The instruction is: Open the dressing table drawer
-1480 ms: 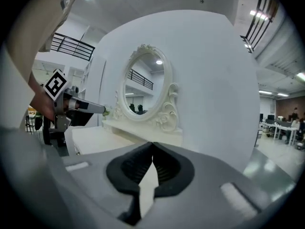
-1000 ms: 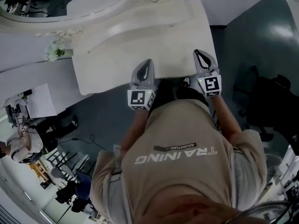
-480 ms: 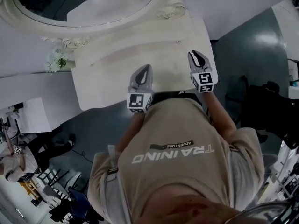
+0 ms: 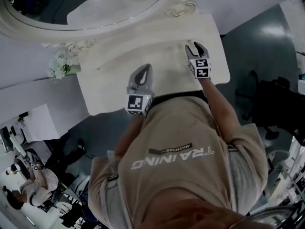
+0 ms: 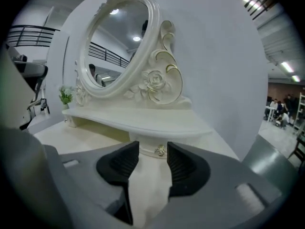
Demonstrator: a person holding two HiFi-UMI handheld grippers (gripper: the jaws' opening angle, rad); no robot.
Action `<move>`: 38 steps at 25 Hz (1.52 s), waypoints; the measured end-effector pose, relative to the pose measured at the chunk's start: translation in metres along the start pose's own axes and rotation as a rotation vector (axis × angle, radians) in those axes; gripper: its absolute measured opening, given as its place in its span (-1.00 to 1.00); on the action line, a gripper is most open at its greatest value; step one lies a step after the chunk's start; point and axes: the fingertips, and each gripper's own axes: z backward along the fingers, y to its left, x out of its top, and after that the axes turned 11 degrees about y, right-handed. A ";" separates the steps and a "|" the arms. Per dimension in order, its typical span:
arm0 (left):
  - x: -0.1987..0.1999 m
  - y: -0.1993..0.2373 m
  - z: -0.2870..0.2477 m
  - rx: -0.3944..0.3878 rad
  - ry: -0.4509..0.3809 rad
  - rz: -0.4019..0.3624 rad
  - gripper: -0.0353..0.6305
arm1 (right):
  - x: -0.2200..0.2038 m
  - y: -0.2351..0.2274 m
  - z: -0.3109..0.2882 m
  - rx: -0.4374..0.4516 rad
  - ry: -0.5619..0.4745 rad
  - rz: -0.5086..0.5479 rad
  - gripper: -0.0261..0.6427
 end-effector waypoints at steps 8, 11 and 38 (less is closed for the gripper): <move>0.009 0.001 0.011 0.099 0.004 0.051 -0.87 | -0.007 -0.020 -0.035 -0.023 0.068 -0.109 -0.37; 0.001 0.000 0.013 0.129 0.027 0.081 -0.87 | -0.009 -0.017 -0.041 0.010 0.082 -0.087 -0.37; -0.016 0.005 0.021 0.226 0.005 0.147 -0.87 | -0.037 -0.009 -0.018 -0.022 0.126 -0.108 -0.62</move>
